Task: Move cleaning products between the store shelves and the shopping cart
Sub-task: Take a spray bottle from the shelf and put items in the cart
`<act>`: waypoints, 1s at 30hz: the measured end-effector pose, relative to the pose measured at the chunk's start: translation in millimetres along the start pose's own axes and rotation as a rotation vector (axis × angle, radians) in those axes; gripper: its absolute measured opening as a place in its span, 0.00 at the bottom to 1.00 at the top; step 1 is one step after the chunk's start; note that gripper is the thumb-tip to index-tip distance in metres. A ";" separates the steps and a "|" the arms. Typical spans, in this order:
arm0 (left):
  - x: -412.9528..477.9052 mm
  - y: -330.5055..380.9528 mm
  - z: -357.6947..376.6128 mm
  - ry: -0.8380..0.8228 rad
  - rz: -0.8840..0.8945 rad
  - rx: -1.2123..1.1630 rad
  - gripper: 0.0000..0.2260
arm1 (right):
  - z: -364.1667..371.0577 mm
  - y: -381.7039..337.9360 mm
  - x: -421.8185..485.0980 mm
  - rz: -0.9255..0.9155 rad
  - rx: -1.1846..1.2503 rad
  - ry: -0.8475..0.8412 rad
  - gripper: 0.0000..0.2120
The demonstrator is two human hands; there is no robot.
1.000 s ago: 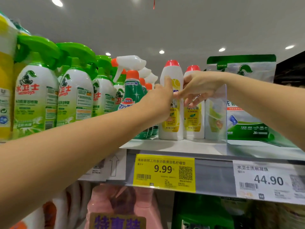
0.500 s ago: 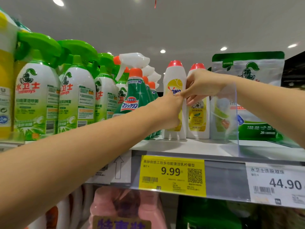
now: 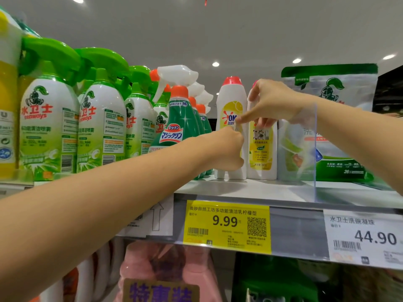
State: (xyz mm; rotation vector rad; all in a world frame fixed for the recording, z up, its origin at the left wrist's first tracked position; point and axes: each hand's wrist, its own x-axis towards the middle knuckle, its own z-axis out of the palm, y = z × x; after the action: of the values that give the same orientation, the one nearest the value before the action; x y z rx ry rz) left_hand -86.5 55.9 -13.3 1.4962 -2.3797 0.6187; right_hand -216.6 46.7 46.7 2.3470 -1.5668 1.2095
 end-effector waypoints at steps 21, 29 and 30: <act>18.5 -6.9 -1.0 0.110 -0.407 -1.052 0.20 | -10.7 28.3 -0.6 0.298 0.338 0.011 0.19; 5.2 -1.2 -11.7 0.097 -0.370 -1.045 0.17 | -23.3 24.4 -5.2 0.259 0.374 -0.061 0.22; 1.6 -1.1 -17.1 0.081 -0.366 -1.057 0.17 | -25.7 23.6 -7.6 0.253 0.385 -0.065 0.22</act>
State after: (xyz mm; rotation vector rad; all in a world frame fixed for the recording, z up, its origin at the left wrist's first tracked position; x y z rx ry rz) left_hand -86.3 62.5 2.6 1.2542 -1.7566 -0.5805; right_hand -251.5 52.8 51.3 2.4830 -1.8408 1.6362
